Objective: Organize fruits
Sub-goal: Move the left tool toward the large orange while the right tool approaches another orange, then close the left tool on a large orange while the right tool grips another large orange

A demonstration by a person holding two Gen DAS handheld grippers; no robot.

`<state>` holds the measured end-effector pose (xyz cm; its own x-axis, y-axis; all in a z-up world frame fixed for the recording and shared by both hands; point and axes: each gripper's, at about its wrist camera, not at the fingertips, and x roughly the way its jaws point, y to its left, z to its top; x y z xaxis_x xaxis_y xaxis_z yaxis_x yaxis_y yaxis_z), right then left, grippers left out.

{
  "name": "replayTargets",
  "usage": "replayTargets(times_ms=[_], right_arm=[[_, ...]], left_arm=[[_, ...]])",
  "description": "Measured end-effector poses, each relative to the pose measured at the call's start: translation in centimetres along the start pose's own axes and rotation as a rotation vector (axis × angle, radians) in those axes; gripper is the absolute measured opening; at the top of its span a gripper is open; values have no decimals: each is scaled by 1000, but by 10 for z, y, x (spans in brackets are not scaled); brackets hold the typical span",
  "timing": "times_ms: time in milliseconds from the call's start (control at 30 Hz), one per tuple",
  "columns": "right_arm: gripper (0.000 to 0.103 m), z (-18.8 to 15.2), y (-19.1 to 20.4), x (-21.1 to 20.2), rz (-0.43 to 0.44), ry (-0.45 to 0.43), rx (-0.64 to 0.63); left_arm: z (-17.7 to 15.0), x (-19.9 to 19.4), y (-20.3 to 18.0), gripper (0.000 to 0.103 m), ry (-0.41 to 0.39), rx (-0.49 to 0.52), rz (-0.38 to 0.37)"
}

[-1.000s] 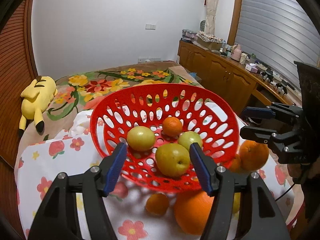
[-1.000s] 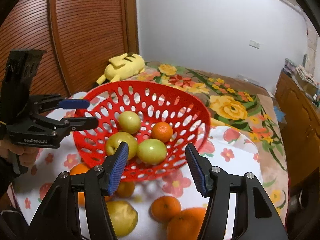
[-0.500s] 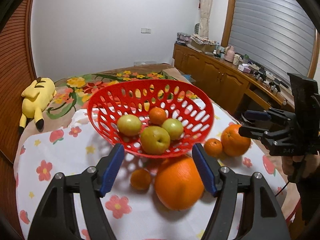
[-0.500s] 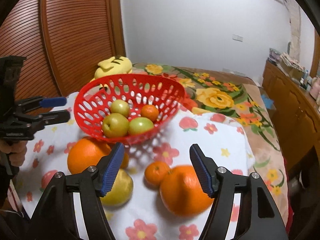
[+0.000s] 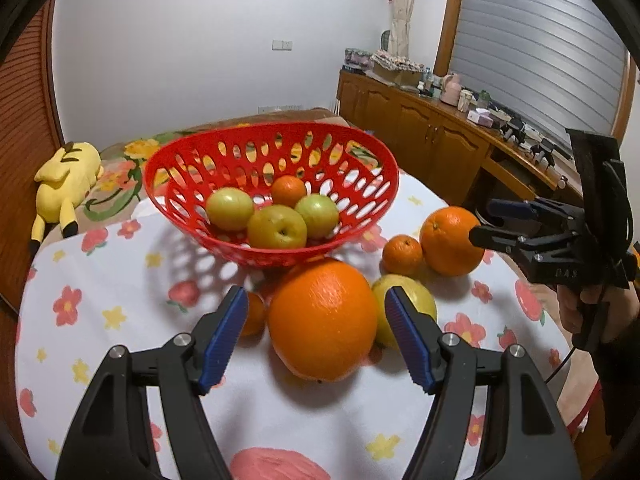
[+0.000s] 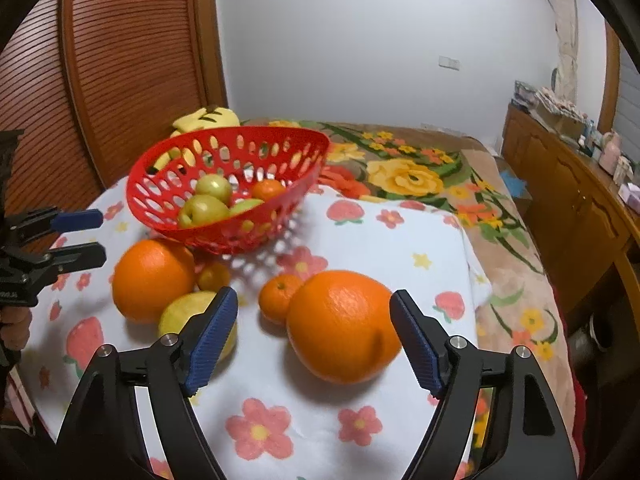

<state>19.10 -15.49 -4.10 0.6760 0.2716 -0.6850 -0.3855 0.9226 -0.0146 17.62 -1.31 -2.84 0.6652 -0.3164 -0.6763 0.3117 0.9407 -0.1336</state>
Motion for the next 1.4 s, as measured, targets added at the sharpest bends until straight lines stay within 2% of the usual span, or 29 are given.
replayTargets(times_ms=[367,833,1133,1400], right_arm=[[84,-5,-17,18,-17,37,32],[88,-4,-26,47,36,88,63],[90,-8,-25,59,26,106,63],[90,-9,-24,61,21,107,62]], left_arm=[[-7,14,-4,71,38,7,1],[-9,26,-8,71,60,6,-6],[-9,33,-8,71,66,10,17],[-10,44,-7,78,79,10,25]])
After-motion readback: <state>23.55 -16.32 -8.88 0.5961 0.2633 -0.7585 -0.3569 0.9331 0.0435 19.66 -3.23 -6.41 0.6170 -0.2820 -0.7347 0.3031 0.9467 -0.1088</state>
